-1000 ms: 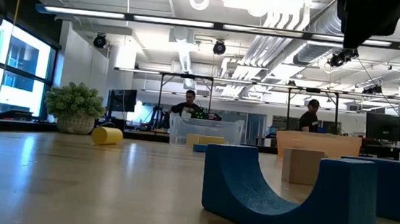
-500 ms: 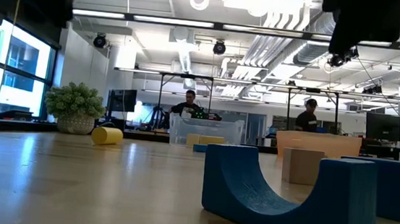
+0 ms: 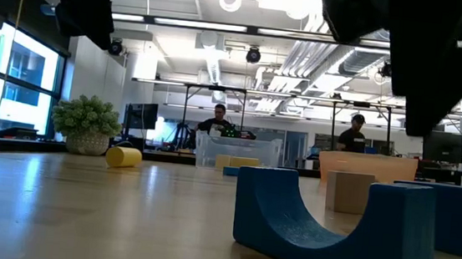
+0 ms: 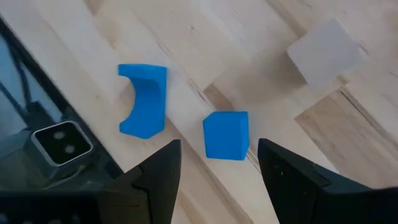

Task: Sort & place blocks by color
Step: Put the blue block into the orange bin

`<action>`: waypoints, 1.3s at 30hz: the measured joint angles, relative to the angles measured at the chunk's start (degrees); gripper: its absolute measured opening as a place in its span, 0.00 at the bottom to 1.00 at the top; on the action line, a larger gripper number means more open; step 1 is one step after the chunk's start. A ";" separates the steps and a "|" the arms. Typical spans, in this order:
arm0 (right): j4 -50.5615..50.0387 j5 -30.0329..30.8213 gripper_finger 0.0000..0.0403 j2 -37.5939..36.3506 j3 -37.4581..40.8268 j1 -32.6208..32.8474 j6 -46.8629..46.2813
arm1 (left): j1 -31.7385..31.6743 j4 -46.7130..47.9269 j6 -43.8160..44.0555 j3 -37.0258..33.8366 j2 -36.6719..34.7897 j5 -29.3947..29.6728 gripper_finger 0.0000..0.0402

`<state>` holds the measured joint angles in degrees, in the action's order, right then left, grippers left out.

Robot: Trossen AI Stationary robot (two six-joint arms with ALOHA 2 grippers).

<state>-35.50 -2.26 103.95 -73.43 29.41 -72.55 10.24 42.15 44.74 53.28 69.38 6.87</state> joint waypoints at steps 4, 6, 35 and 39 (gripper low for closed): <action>0.19 -0.03 0.50 1.39 0.00 0.00 -1.99 | -0.85 0.01 -1.81 0.00 0.00 -0.18 0.32; 0.61 -0.08 0.50 1.93 0.00 0.00 -2.09 | -1.11 0.02 -1.94 0.00 0.00 -0.22 0.32; 1.96 3.42 0.50 7.48 0.00 2.25 -2.01 | -2.70 0.28 -7.03 -0.02 0.04 -0.17 0.32; 1.56 2.65 0.50 8.59 0.00 2.10 -1.83 | -3.64 0.28 -7.46 -0.02 0.04 -0.17 0.32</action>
<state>-33.94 0.39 112.55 -73.43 31.51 -74.38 6.60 42.44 37.28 53.25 69.43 6.70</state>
